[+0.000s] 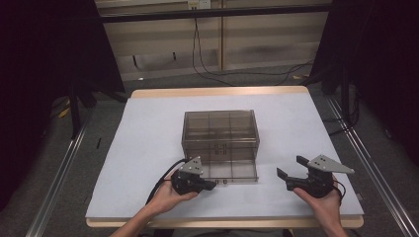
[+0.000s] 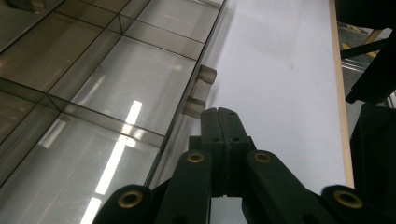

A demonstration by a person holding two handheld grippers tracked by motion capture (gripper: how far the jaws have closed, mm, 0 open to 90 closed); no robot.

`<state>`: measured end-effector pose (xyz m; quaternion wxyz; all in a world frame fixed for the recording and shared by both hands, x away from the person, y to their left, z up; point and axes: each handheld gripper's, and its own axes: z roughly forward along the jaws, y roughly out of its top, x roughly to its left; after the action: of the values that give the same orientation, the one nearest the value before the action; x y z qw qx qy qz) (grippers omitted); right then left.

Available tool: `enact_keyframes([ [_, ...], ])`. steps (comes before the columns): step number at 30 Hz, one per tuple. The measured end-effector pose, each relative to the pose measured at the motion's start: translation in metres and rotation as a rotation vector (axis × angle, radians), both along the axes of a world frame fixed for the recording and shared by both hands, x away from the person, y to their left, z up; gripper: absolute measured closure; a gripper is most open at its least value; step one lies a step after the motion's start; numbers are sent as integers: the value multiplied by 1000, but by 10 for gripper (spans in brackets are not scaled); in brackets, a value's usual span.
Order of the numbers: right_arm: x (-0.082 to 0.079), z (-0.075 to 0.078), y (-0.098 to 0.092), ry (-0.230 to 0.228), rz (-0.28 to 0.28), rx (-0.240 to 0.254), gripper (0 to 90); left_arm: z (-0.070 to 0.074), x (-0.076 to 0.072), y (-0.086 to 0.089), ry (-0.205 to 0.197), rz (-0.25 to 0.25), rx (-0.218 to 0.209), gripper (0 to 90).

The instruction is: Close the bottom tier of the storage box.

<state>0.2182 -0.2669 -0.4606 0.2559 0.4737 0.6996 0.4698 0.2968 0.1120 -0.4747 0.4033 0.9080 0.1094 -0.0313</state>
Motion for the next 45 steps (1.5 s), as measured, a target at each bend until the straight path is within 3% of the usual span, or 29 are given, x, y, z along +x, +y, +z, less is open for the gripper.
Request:
enact_keyframes([
  [1,0,0,0,1,1,1,147,-2,0,0,8,11,-19,900],
  [2,0,0,0,2,0,0,146,-1,2,0,1,13,9,900],
  [3,-1,0,0,6,-1,0,145,-4,2,0,8,15,-12,900],
  [5,-1,0,0,3,-2,-1,145,-4,4,1,7,25,5,900],
  [7,0,0,0,3,-4,0,145,-6,4,0,12,32,-17,900],
  [8,0,0,-1,2,-1,0,145,-4,5,1,7,30,10,900],
  [9,0,0,-1,4,-2,0,145,-6,5,0,15,37,-9,900],
  [14,0,-1,0,7,5,1,145,-4,6,1,9,29,5,900],
  [15,1,-1,1,5,1,-3,145,-5,5,0,10,36,-15,900],
  [18,1,-1,1,4,1,-3,144,-5,6,-1,14,42,-21,900],
  [21,1,-1,1,5,2,-3,144,-4,7,-1,12,47,-4,900],
  [23,2,-1,1,5,1,-5,143,-6,6,-3,10,56,-39,900],
  [24,2,-1,1,7,1,-2,143,-4,7,-2,7,44,-6,900],
  [26,2,-2,1,6,0,-4,143,-3,7,-2,8,46,-6,900],
  [30,2,-2,1,7,1,-4,143,-3,7,-3,6,45,-10,900],
  [32,2,-2,1,5,2,-5,143,-5,7,-4,10,55,-32,900],
  [36,2,-1,0,7,0,-3,143,-4,8,-4,12,55,-18,900],
  [45,2,-1,0,7,3,-1,142,-6,8,-5,18,65,-46,900],
])
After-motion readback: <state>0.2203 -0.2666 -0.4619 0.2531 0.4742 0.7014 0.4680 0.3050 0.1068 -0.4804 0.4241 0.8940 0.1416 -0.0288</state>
